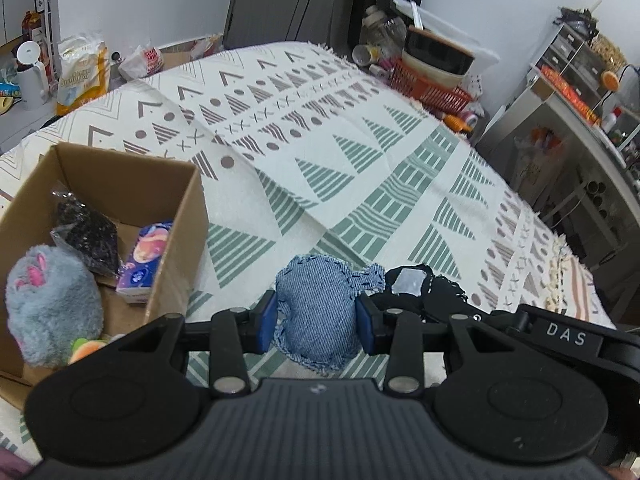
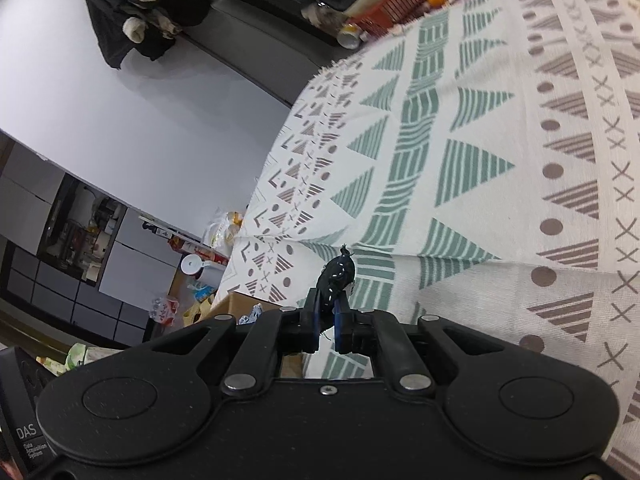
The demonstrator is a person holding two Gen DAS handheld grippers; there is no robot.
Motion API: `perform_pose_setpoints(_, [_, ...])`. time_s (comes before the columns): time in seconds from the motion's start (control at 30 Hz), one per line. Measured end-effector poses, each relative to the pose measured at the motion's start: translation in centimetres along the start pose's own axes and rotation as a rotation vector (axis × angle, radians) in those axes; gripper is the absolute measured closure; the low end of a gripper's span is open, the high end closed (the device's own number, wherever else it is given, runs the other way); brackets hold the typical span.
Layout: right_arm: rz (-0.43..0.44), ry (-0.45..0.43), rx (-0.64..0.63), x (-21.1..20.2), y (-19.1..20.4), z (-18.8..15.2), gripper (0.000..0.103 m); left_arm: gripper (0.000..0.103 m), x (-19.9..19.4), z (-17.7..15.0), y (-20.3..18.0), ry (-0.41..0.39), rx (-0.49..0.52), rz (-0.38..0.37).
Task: Organize soft objects
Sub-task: 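Carry the denim plush and black plush over the box with both grippers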
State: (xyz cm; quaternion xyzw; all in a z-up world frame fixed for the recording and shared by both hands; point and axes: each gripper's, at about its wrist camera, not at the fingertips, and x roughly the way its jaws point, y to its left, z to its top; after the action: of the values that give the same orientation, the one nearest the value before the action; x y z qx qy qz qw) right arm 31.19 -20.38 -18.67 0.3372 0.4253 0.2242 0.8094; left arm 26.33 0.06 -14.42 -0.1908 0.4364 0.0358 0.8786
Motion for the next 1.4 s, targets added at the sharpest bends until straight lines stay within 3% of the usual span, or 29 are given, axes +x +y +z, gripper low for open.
perform_pose_setpoints(0.87, [0.008,-0.035,-0.13,0.7,10.2,-3.0,0.096,0.063,-4.9,2.8,8.2,-0.09,-0.18,-0.035])
perform_pose_setpoints(1.4, [0.022,-0.006,-0.173,3.4,14.0,-4.3,0.096,0.059,-4.5,3.5,13.3,-0.051,-0.29,0.005])
